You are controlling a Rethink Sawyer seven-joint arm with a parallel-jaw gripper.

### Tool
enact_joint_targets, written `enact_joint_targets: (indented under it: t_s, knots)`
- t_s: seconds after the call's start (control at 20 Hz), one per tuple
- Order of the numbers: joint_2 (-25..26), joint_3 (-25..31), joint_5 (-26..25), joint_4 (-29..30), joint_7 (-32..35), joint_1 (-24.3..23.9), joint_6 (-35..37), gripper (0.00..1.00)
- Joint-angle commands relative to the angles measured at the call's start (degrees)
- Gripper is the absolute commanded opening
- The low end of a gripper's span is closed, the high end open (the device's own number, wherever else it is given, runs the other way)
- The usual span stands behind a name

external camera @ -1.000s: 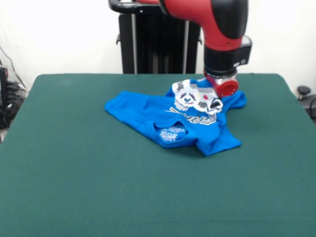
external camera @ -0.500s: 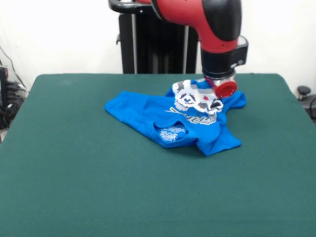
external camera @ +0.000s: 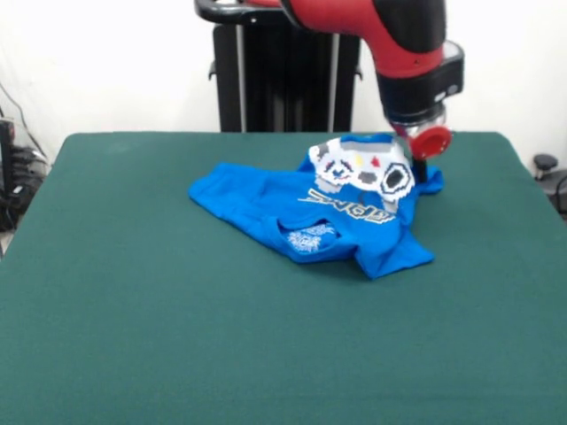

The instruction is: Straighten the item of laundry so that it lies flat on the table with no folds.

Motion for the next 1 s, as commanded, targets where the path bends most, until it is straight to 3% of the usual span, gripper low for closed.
enact_joint_targets:
  t_s: [0.05,0.4,1.0]
  knots:
    - [-2.3,17.4,2.5,7.9,13.4,-5.9,6.1,0.0]
    - [3.6,15.6,0.9,6.2,10.8,-6.0,2.7,0.0]
    - [5.6,14.8,-0.4,5.0,9.2,-6.3,1.4,0.0]
